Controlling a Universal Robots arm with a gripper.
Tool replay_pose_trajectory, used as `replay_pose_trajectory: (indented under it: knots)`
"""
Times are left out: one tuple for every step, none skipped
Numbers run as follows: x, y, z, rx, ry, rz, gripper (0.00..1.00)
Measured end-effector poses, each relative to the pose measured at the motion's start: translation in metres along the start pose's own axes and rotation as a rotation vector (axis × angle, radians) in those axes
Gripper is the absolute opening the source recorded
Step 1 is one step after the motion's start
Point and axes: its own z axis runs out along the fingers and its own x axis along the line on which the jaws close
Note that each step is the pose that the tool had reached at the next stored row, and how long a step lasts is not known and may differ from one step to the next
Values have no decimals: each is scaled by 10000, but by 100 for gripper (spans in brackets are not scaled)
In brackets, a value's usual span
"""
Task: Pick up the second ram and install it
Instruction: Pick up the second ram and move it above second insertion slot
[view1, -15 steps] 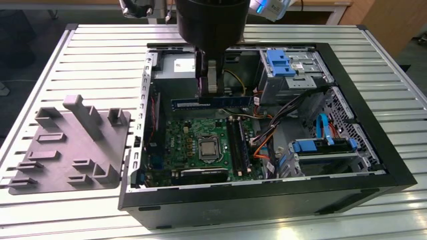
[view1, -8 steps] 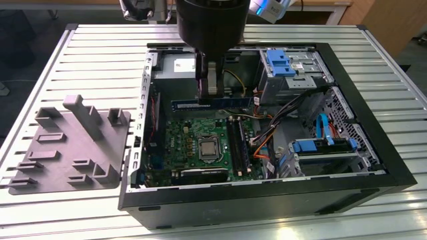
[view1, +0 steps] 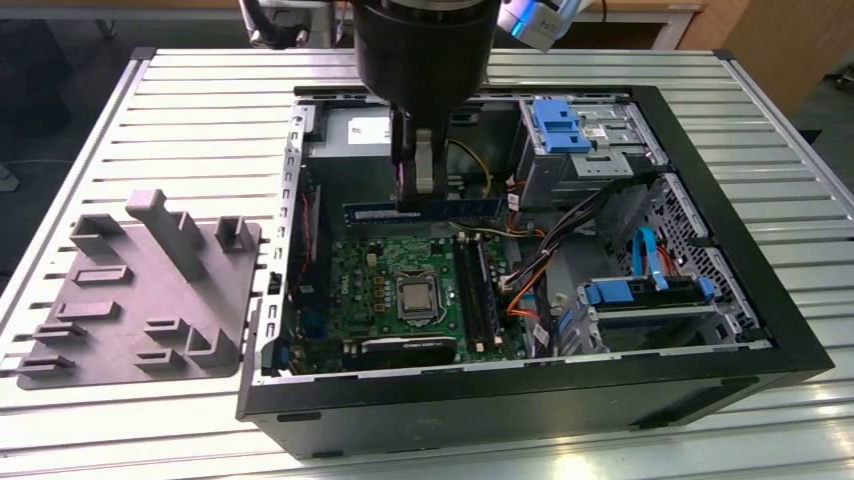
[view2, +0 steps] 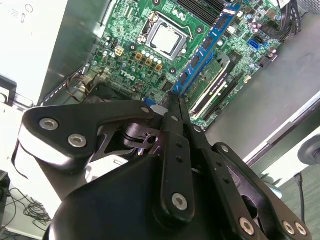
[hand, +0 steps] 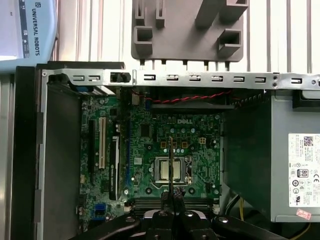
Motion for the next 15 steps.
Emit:
replay_pose_trajectory:
  knots:
    - [0,0,5,0,0,0,11]
    - [0,0,10,0,0,0,11]
    - [0,-1,14,0,0,0,11]
    - [0,-1,18,0,0,0,11]
    - [1,-1,22,0,0,0,11]
    - [1,-1,27,0,0,0,11]
    - [1,-1,30,0,0,0,11]
    - [0,-2,34,0,0,0,11]
    - [0,-2,38,0,0,0,11]
    - [0,-2,42,0,0,-1,11]
    - [-1,-2,45,0,0,-1,11]
    - [-2,-2,48,0,0,0,11]
    - [-2,-2,50,0,1,0,11]
    - [-3,-2,54,0,0,0,11]
    - [-3,-3,56,0,0,0,11]
